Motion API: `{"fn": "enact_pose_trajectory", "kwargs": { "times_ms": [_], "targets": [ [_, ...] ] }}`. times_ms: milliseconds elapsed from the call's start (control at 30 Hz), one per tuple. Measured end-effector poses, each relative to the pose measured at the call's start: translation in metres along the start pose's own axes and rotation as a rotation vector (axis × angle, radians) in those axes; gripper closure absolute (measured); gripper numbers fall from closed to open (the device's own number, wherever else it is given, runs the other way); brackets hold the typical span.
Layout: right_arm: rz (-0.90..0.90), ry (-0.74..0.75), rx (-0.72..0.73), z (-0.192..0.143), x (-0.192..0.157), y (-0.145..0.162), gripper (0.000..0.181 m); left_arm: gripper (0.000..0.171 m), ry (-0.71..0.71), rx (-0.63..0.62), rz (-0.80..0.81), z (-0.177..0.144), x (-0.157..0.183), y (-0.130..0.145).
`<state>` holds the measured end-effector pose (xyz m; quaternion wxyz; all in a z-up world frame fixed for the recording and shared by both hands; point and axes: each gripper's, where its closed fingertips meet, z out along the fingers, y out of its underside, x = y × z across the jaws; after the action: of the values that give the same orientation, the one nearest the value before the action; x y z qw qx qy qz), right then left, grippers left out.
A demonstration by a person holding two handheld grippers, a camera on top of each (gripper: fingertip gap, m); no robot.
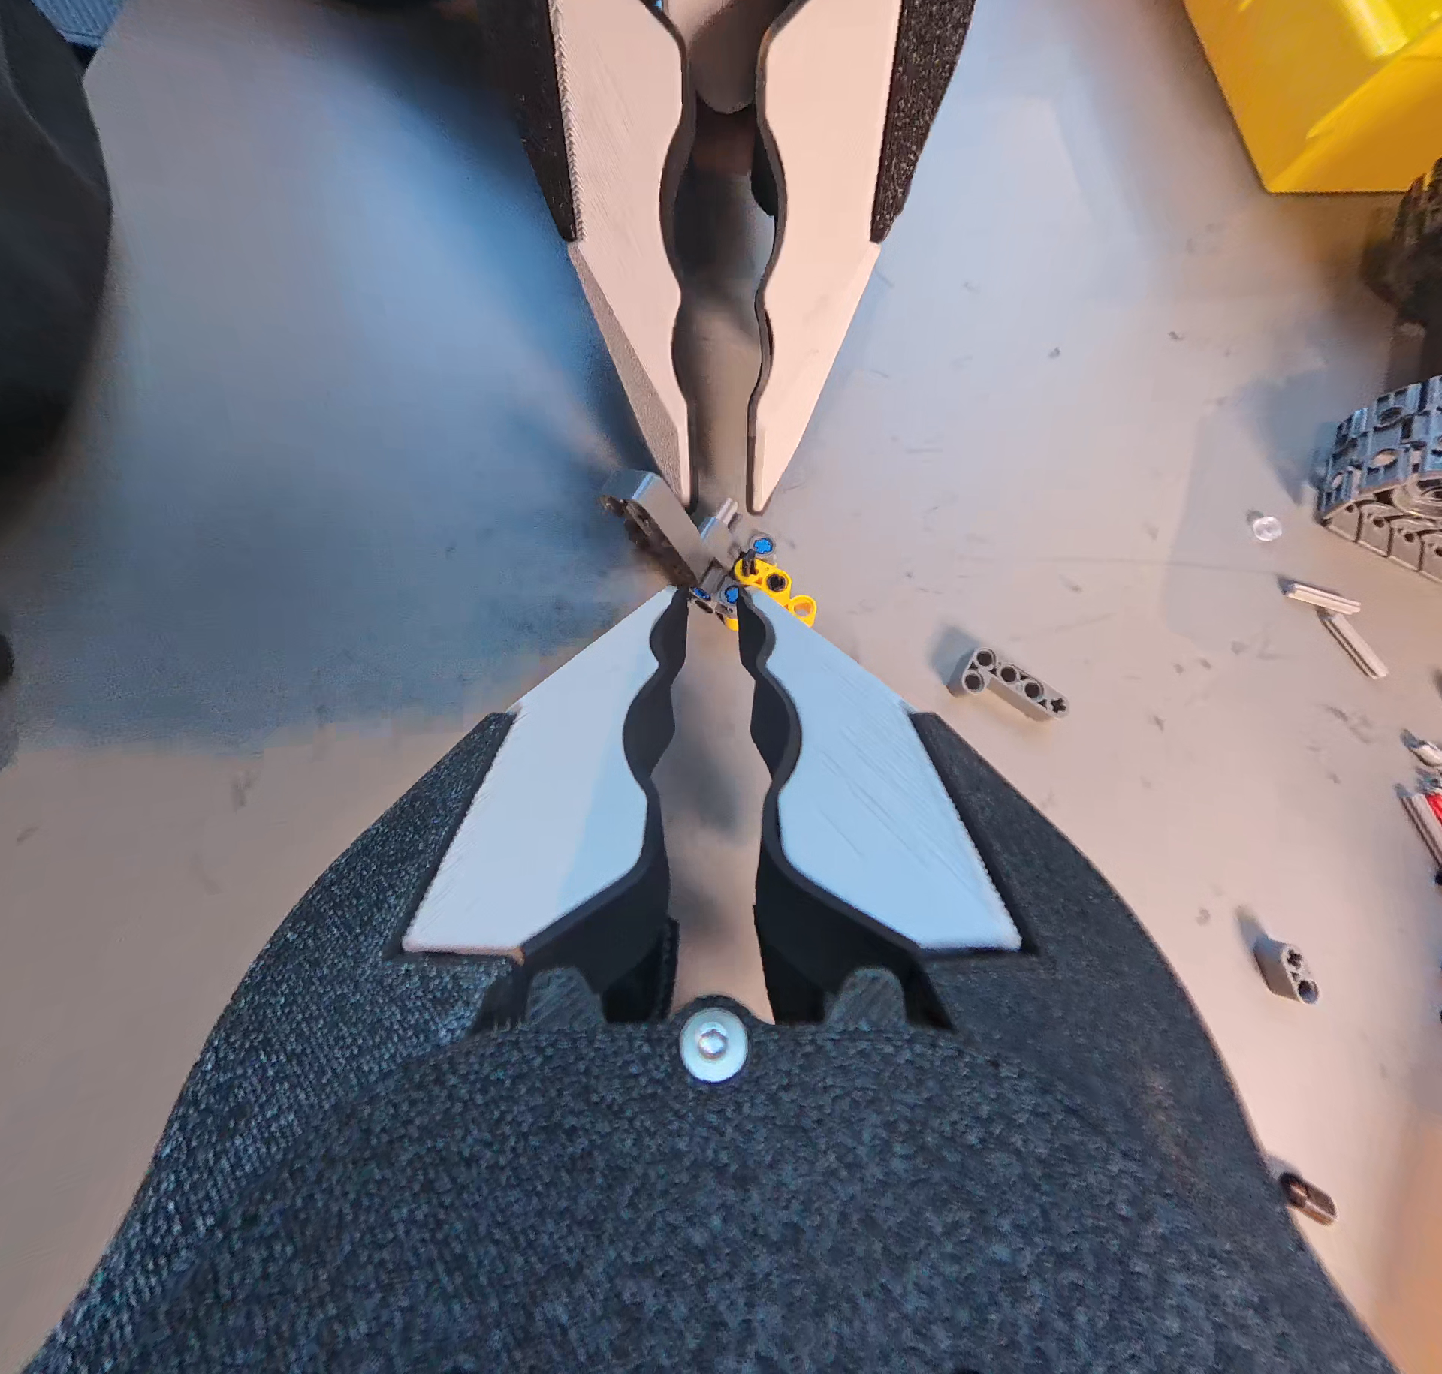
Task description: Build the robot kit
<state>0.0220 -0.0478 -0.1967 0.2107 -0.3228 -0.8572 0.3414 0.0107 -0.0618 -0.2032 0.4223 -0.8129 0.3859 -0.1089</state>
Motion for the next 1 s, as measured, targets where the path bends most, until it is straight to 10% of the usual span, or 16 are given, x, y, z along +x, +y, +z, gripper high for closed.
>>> {"fn": "enact_pose_trajectory", "kwargs": {
  "times_ms": [533,1000],
  "targets": [
    [0.029,-0.002,0.01,-0.018,0.006,0.008,0.166,0.16,0.011,0.038,0.018,0.0,0.002,-0.01],
    [0.32,0.218,-0.022,-0.012,0.085,0.032,0.136,0.159,-0.054,0.079,-0.092,-0.013,-0.021,-0.012]
  ]
}}
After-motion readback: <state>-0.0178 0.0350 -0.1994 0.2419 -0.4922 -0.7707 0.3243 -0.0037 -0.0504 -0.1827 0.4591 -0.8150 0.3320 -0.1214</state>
